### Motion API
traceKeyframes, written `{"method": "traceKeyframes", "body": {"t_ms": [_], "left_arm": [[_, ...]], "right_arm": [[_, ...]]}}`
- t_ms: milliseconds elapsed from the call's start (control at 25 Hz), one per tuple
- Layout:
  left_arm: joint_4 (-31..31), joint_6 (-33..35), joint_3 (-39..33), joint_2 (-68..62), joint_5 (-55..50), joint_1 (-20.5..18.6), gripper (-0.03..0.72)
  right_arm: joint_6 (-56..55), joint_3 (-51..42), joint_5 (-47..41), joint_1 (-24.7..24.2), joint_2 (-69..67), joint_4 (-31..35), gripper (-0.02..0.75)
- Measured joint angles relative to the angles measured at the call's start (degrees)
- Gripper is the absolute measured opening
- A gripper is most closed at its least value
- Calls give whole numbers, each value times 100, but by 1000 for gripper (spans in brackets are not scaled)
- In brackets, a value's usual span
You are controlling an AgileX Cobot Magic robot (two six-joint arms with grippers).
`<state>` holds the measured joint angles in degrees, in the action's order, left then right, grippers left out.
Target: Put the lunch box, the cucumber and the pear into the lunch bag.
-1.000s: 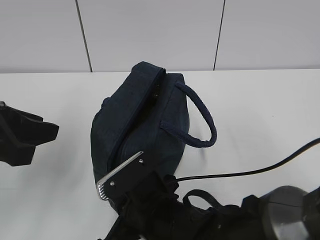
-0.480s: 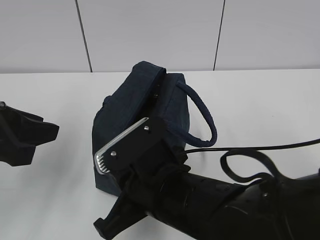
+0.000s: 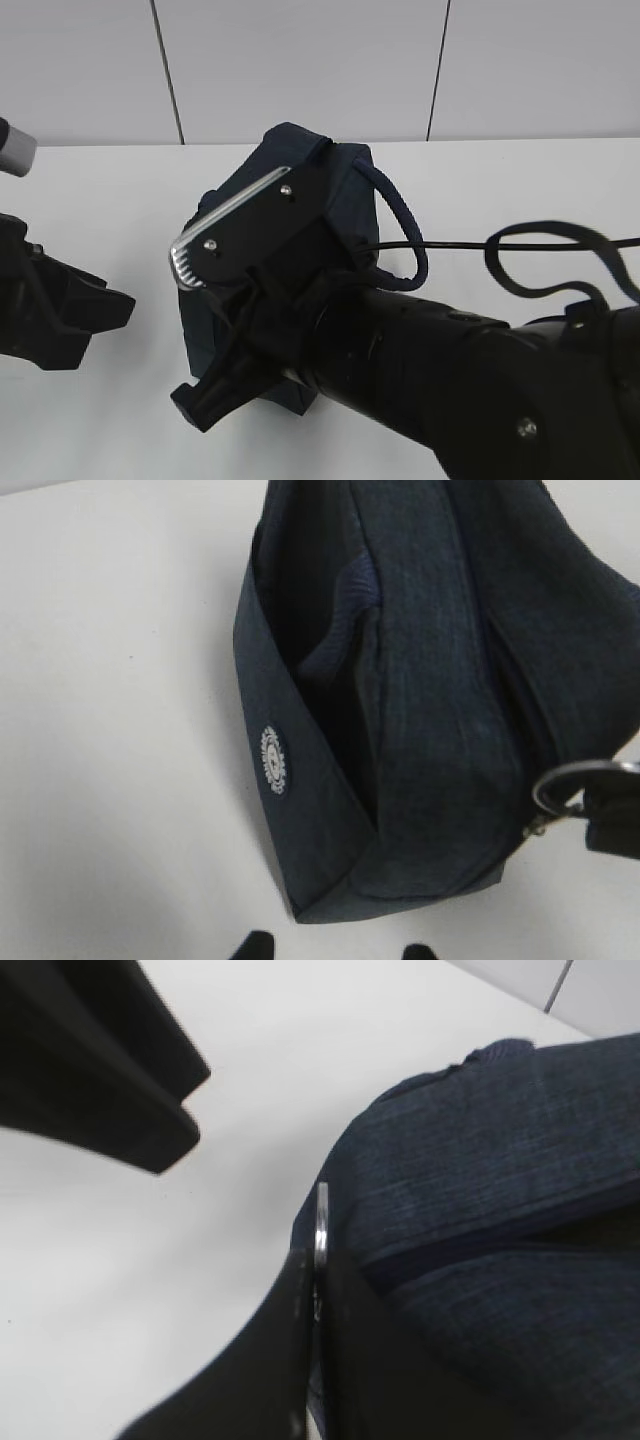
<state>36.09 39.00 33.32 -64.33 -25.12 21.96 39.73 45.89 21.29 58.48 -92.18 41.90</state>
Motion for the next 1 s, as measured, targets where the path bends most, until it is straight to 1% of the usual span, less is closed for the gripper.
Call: {"method": "traceKeyframes", "body": {"t_ms": [40, 120, 200, 240, 320, 400, 480, 520, 600, 800, 1000], "left_arm": [[211, 257, 0, -32, -13, 0, 239], [890, 1011, 0, -71, -99, -42, 239], [1874, 1857, 0, -71, -354, -181, 239], [2331, 2305, 0, -84, -518, -307, 239], [3009, 3081, 0, -192, -979, -628, 239], [3574, 3875, 0, -436, -1541, -1055, 239], [4006, 4623, 0, -730, -2122, -1409, 239], [4193, 4995, 0, -890, -2269, -1533, 239], [4408, 5524, 0, -1150, -2373, -1623, 239], [4587, 6588, 0, -1559, -2370, -1593, 239], [4798, 7074, 5, -1812, -2378, -1542, 239]], "right_arm": [[188, 28, 0, 0, 14, 137, 0], [502, 28, -11, 0, 84, 461, 0], [718, 28, -19, 0, 123, 675, 0], [857, 28, -19, 0, 149, 792, 0], [955, 28, -24, 0, 198, 895, 0], [975, 28, -57, 0, 238, 932, 0], [998, 28, -99, 0, 261, 942, 0], [995, 28, -129, 0, 261, 942, 0], [1000, 28, -175, 0, 270, 942, 0], [1000, 64, -244, 0, 273, 942, 0], [1009, 64, -266, 0, 273, 951, 0]]}}
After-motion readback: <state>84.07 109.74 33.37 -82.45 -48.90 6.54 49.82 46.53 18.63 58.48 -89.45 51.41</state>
